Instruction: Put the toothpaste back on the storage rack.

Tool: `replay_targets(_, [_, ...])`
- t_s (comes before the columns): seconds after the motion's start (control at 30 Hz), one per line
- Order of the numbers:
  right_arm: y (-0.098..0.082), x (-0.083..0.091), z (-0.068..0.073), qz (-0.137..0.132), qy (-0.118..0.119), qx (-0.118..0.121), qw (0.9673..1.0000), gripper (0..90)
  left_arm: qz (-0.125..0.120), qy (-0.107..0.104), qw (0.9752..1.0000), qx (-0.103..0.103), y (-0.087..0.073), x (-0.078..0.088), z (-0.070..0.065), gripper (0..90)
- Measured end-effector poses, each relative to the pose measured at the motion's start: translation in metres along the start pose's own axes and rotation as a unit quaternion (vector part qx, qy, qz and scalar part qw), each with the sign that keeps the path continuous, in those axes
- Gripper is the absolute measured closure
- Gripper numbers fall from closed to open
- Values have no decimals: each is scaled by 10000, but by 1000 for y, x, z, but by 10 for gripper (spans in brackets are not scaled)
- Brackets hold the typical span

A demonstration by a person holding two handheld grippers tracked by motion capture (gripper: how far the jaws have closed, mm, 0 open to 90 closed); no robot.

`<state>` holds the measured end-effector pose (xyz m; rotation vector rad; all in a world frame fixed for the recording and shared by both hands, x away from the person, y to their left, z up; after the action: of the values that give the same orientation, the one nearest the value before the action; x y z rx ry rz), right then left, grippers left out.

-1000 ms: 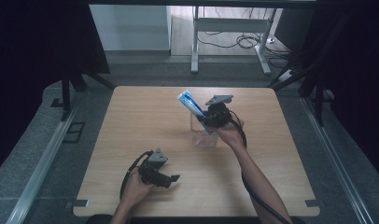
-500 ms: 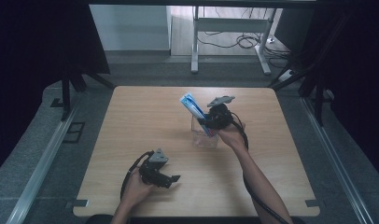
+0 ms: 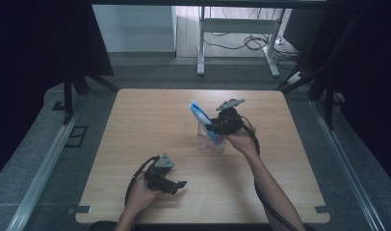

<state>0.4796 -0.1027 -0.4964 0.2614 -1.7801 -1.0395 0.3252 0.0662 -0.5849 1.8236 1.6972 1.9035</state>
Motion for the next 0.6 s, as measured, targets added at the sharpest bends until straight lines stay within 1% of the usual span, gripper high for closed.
replay_targets(0.07, [-2, -1, 0, 38, -23, -13, 10000, 603, 4, 11, 10000, -6, 0, 0, 0, 128])
replay_targets(0.2, [-3, -1, 0, 25, 0, -35, 10000, 599, 27, 15, 10000, -24, -1, 0, 1, 127])
replay_targets(0.37, [-2, 1, 3, 24, 33, 8, 10000, 588, 23, 9, 10000, 5, -1, -2, 0, 127])
replay_targets(0.43, [-1, 3, 5, 12, 59, 30, 10000, 579, 28, 1, 10000, 6, -1, -2, 0, 127])
replay_targets(0.5, [0, 4, 7, -4, 52, 73, 10000, 567, 14, -8, 10000, 26, 0, -1, 0, 128])
replay_targets(0.6, [0, 4, 10, 12, 13, 159, 9999, 543, 10, -18, 10000, 3, 0, -1, 0, 128])
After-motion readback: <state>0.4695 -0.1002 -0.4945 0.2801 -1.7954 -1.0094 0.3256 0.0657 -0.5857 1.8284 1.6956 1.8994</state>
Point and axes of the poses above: each handheld gripper's, and its own axes: x roughly backward along the jaws, y roughly out of its top, z roughly to its left, the point moved 8 cm from there along -x, roughly forward along the jaws, and after that the axes turned 12 degrees about x, right-handed, at the moved point
